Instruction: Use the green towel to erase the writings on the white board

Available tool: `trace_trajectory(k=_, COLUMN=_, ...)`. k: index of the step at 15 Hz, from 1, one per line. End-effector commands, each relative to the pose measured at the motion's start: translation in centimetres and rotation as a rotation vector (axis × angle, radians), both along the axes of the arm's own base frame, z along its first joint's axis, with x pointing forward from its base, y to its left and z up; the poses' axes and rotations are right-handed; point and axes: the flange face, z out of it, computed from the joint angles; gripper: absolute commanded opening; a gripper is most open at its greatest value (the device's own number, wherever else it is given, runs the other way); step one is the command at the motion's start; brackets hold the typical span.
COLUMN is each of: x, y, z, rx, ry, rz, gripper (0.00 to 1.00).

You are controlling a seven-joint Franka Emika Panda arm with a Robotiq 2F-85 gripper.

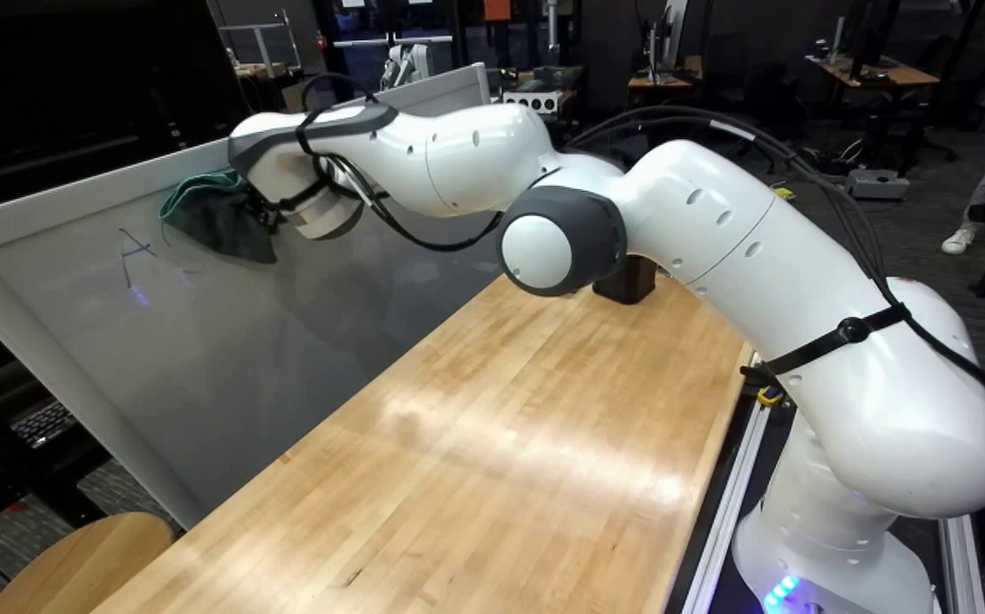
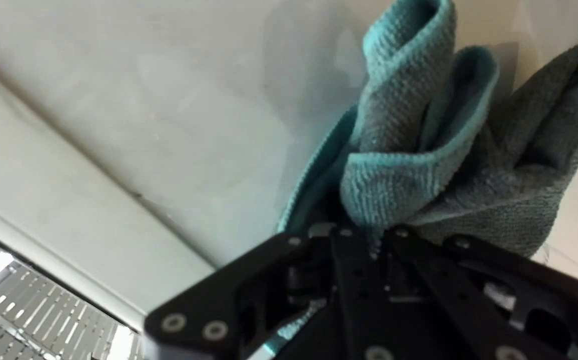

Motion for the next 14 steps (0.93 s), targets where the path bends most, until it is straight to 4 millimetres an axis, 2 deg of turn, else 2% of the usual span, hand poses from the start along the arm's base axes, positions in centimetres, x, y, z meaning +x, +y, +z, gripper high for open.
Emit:
trace_trajectory(k=1, x=-1.8, y=6.8, z=-2.3, rx=0.103, ry=0.013, rz=-0.086, gripper=0.02)
trace_trajectory(k=5, x=-5.9, y=15.0, z=-1.3, rx=0.138, ry=-0.038, rz=-0.214, gripper=0.02)
trace_trajectory(k=6, x=-6.0, y=15.9, z=-0.2, rx=0.15, ry=-0.059, rz=-0.222, gripper=0.02)
trace_trajectory(k=8, x=-7.8, y=19.7, z=0.2, rx=0.173, ry=-0.06, rz=-0.221, gripper=0.02)
trace_trajectory(k=10, x=-9.2, y=22.5, z=0.8, rx=0.185, ry=-0.071, rz=-0.219, gripper=0.02)
trace_trajectory(k=14, x=-11.7, y=26.2, z=1.4, rx=0.194, ry=-0.086, rz=-0.222, gripper=0.02)
